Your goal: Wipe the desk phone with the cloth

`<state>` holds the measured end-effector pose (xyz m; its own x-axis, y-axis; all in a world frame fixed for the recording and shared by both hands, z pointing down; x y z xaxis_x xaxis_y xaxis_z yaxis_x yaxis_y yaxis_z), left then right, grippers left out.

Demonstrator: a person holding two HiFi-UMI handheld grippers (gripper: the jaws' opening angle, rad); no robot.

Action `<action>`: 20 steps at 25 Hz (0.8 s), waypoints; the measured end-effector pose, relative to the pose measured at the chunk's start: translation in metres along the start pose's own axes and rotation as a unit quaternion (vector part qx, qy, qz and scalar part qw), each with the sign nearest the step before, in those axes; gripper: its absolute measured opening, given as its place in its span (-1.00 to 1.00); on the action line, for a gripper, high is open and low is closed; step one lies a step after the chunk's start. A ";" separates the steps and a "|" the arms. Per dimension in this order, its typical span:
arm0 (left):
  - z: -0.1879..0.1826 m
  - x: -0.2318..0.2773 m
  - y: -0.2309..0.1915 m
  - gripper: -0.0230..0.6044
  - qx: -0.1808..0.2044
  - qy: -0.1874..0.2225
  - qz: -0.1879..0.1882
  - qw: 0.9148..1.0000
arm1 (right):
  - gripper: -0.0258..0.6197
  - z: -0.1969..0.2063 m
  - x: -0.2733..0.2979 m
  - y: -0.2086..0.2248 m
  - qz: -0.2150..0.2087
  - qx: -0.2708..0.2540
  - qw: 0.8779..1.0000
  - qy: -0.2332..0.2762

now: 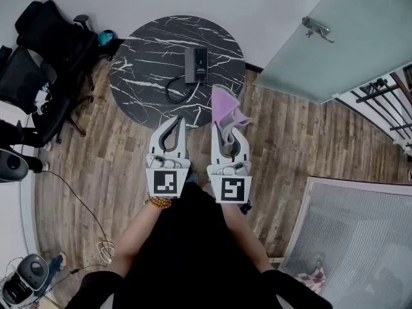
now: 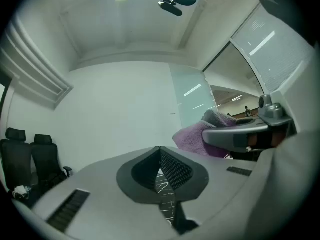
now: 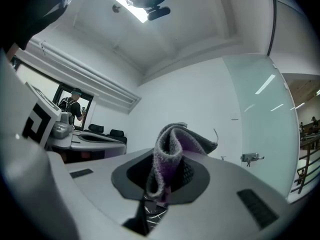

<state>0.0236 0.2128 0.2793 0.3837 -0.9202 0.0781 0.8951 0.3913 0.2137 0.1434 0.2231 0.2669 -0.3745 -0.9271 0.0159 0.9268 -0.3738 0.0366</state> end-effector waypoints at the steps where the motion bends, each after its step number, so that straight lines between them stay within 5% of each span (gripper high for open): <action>1: 0.003 -0.001 0.000 -0.88 -0.002 -0.002 0.000 1.000 | -0.73 0.003 0.000 0.000 0.003 0.001 1.000 -0.003; 20: 0.030 0.064 -0.011 -0.88 -0.012 -0.006 0.016 1.000 | -0.72 0.025 0.063 0.017 -0.060 -0.004 0.998 -0.033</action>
<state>0.0313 0.1488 0.3113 0.4094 -0.9073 0.0961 0.8877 0.4204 0.1879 0.1347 0.1589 0.2930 -0.4829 -0.8722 0.0778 0.8756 -0.4817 0.0343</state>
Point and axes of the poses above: the fingertips, and each gripper's own axes: x forward along the fingers, y to its right, z out of its underside, the point moved 4 cm from there along -x, backward along the fingers, and after that the axes turned 8 degrees about x, right-handed, at the moved point
